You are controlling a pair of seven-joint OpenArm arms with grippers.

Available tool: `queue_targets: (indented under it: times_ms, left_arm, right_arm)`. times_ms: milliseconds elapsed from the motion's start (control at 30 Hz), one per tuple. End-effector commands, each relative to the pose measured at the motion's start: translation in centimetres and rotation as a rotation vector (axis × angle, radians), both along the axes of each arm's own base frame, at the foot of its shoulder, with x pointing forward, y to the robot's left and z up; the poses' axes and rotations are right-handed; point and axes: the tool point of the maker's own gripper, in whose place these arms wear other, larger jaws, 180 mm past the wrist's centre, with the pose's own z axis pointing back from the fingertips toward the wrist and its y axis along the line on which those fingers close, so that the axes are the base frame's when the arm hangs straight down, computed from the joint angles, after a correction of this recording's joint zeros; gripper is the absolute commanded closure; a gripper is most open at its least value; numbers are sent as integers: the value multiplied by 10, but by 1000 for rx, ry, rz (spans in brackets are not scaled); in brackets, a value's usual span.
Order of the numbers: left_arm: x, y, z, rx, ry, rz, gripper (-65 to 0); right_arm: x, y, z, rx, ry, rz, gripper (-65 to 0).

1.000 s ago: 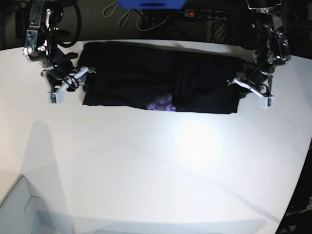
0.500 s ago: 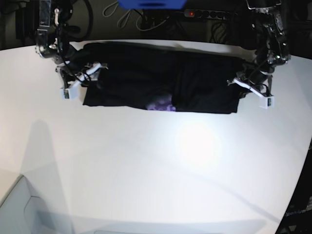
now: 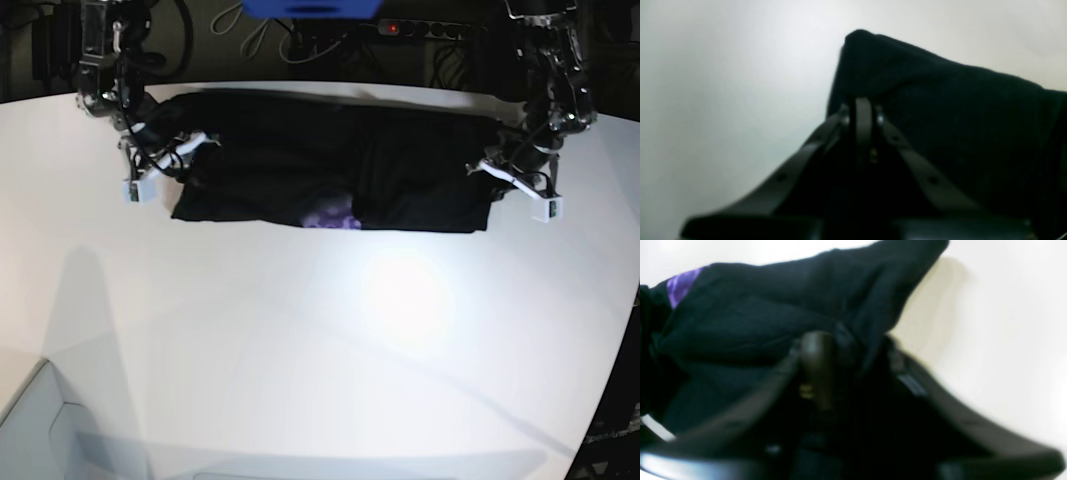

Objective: Layout the t-shirt on the table in an organized manner, then fold the t-shirt properly
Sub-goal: 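Fold the strip end over with the left gripper toward the right gripper, then grasp the strip end with the right gripper and fold it toward the left gripper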

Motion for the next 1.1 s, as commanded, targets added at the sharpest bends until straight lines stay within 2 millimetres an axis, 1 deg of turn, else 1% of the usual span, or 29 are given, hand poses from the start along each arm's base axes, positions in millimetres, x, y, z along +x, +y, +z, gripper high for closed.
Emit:
queue_targets:
  times_ms: [0,33,67,133,200,267,300,367,433,467,567,633,700,733,800,900,967,1067]
  left_arm:
    - [9,7,14,5,-50,7,-21]
    - [9,13,15,8,-48,23,-21]
    - [10,19,19,8,-59,42,-21]
    - [20,26,35,-14,-113,73,-21]
    - [25,36,53,-37,-165,104,-22]
    - [28,46,70,-60,-218,140,-22]
    - [28,55,78,-52,-241,157,-22]
    - [26,68,85,-32,-254,183,-22]
    - [24,76,80,1,-232,191,-22]
    - [21,83,73,34,-204,192,-22]
    - [8,96,39,90,-97,201,-22]
    - [-1,101,19,111,-29,206,-22]
    - [-8,104,6,132,17,207,-22]
    - [-10,104,3,140,29,205,-22]
    - [-12,102,-2,149,47,197,-22]
    - [-12,98,-4,148,50,187,-22]
    - [-10,83,-9,131,55,162,-22]
    - [-12,68,-15,112,66,143,-22]
  right_arm:
    - [-25,1,-23,-36,131,39,-46]
    - [-25,1,-24,-35,135,38,0]
    - [-24,1,-25,-34,140,40,0]
    - [-25,1,-26,-34,140,39,0]
    - [-23,2,-23,-35,131,40,0]
    - [-17,3,-14,-38,101,44,0]
    - [-13,3,-7,-41,80,48,0]
    - [-4,5,10,-49,25,57,0]
    - [4,7,28,-59,-25,65,0]
    - [7,8,38,-64,-53,70,0]
    - [11,12,63,-75,-124,84,0]
    - [13,15,77,-80,-163,92,0]
    - [14,19,89,-80,-194,98,0]
    - [15,20,94,-82,-208,100,0]
    - [17,21,101,-83,-227,102,0]
    - [14,32,106,-61,-239,107,0]
    - [12,47,110,-39,-250,143,0]
    - [8,79,115,7,-262,217,0]
